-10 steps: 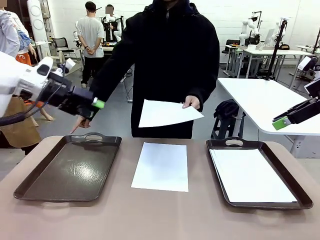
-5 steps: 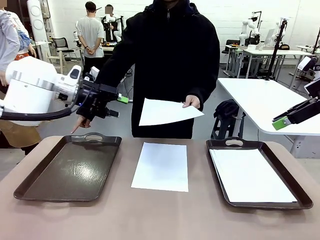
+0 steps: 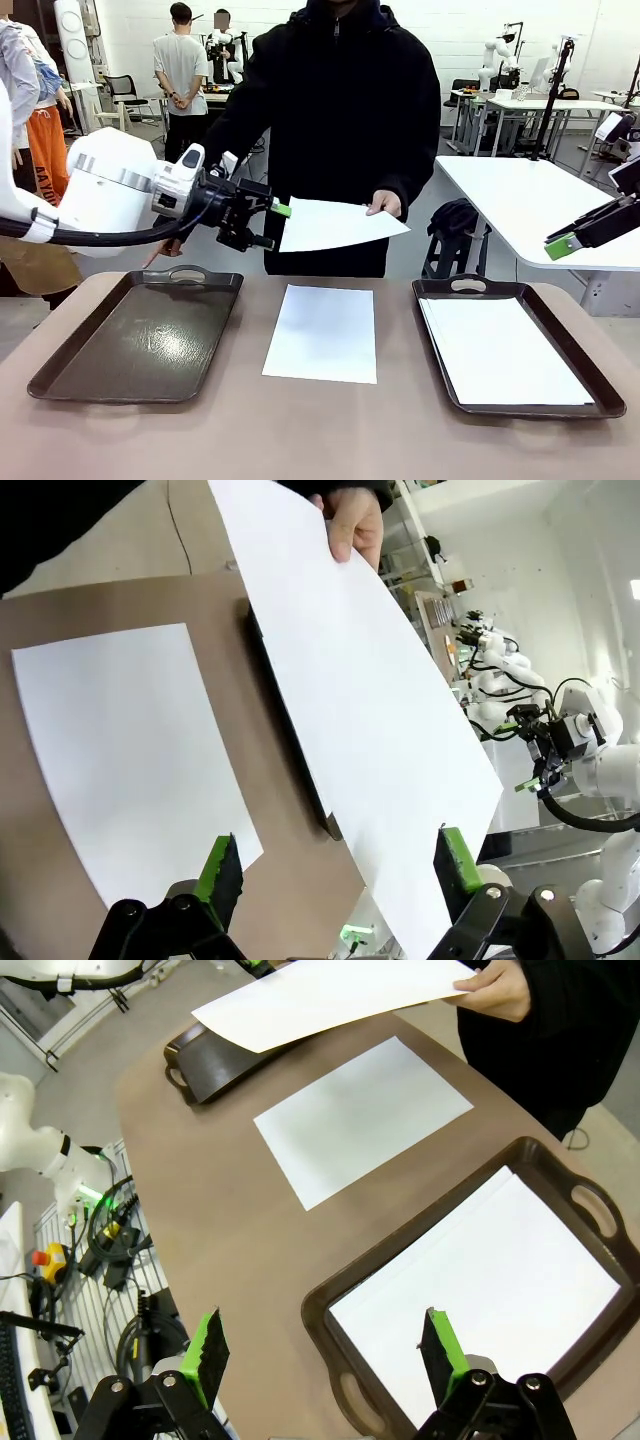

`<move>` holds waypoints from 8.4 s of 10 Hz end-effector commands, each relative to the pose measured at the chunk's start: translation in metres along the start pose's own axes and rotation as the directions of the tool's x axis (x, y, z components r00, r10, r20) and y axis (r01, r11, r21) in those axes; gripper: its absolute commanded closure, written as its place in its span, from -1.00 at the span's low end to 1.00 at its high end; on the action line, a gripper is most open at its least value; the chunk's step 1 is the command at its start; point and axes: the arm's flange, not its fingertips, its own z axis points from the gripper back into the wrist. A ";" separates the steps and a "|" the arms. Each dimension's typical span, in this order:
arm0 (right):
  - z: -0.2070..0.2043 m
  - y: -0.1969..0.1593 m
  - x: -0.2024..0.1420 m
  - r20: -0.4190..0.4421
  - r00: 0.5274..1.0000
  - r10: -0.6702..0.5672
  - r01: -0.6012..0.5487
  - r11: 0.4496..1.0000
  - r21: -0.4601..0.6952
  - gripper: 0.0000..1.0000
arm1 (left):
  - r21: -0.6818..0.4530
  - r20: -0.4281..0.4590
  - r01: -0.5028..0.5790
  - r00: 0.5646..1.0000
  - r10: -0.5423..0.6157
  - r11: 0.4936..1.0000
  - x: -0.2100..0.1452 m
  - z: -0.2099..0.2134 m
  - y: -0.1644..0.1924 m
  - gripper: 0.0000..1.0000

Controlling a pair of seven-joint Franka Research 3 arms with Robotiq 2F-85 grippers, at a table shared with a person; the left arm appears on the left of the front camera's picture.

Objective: Sort the A4 documents.
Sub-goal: Receive the A4 Paper, then place the A4 Paper in the designated Handle tray.

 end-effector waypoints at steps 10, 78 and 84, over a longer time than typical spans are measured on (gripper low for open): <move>-0.001 0.000 0.000 0.001 1.000 0.002 -0.002 1.000 0.005 -1.00 | -0.200 0.018 -0.151 0.987 0.158 0.968 0.029 -0.024 0.019 -0.65; -0.001 0.000 0.000 0.001 1.000 0.002 -0.002 1.000 0.005 -1.00 | 0.718 0.012 -0.296 0.910 0.414 0.630 -0.021 0.175 0.159 0.55; -0.001 0.000 0.000 0.001 1.000 0.002 -0.002 1.000 0.005 -1.00 | 0.730 0.045 -0.305 0.914 0.403 0.611 -0.022 0.190 0.151 -0.59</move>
